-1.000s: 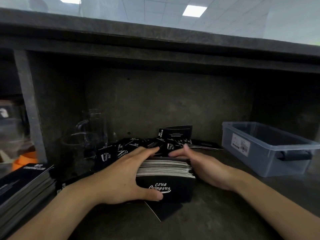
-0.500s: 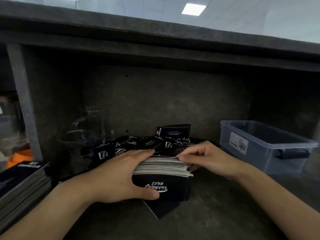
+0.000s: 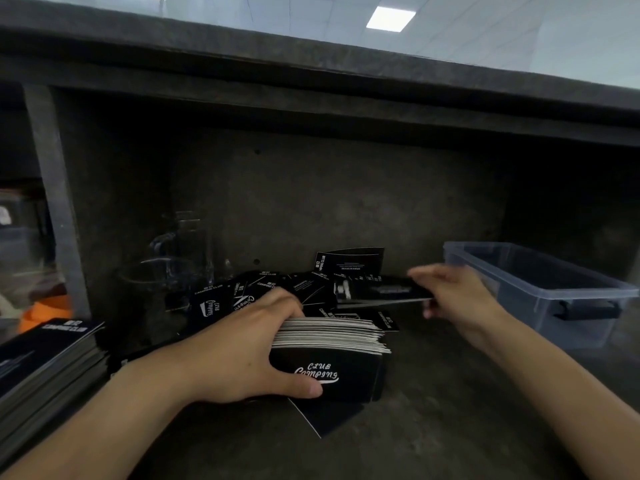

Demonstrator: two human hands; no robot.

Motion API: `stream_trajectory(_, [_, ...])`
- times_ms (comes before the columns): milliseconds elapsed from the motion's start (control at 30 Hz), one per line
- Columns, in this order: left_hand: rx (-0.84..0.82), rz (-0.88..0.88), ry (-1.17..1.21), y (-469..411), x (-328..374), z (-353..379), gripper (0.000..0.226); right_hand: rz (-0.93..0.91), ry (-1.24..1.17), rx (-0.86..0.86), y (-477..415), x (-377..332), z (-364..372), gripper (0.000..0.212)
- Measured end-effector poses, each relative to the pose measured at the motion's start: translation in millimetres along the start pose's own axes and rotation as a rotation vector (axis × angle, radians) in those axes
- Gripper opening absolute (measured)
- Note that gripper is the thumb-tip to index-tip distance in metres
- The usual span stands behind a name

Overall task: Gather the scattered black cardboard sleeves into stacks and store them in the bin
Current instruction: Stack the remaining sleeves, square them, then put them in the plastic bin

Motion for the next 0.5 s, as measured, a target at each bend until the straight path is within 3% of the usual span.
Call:
stream_trajectory(100, [0.018,-0.007,0.025,0.8,0.3,-1.2,0.084,0.247,0.092,-0.163,16.9,36.8,35.1,0.018])
stream_trajectory(167, [0.026,-0.022,0.062,2.4,0.4,-2.6,0.109,0.240,0.227,-0.180,24.2,42.3,48.1,0.021])
stream_trajectory(233, [0.014,-0.005,0.061,3.9,4.4,-2.8,0.119,0.196,0.275,-0.186,29.5,38.1,58.5,0.022])
stream_trajectory(400, [-0.009,0.025,0.033,5.3,10.5,-5.6,0.106,0.128,0.266,-0.239,27.3,25.7,62.4,0.056])
stream_trajectory(500, [0.034,0.031,-0.008,3.1,8.0,-8.8,0.094,-0.195,0.504,-0.231,11.0,0.5,47.6,0.031])
Point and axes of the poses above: each hand's wrist, its own y-axis away from the middle knuckle, its own z-axis out of the palm, x = y × z, the point moved 10 cm from there along -y, towards the middle knuckle, and after that the axes turned 14 degrees about -y, right-handed, at the moved point
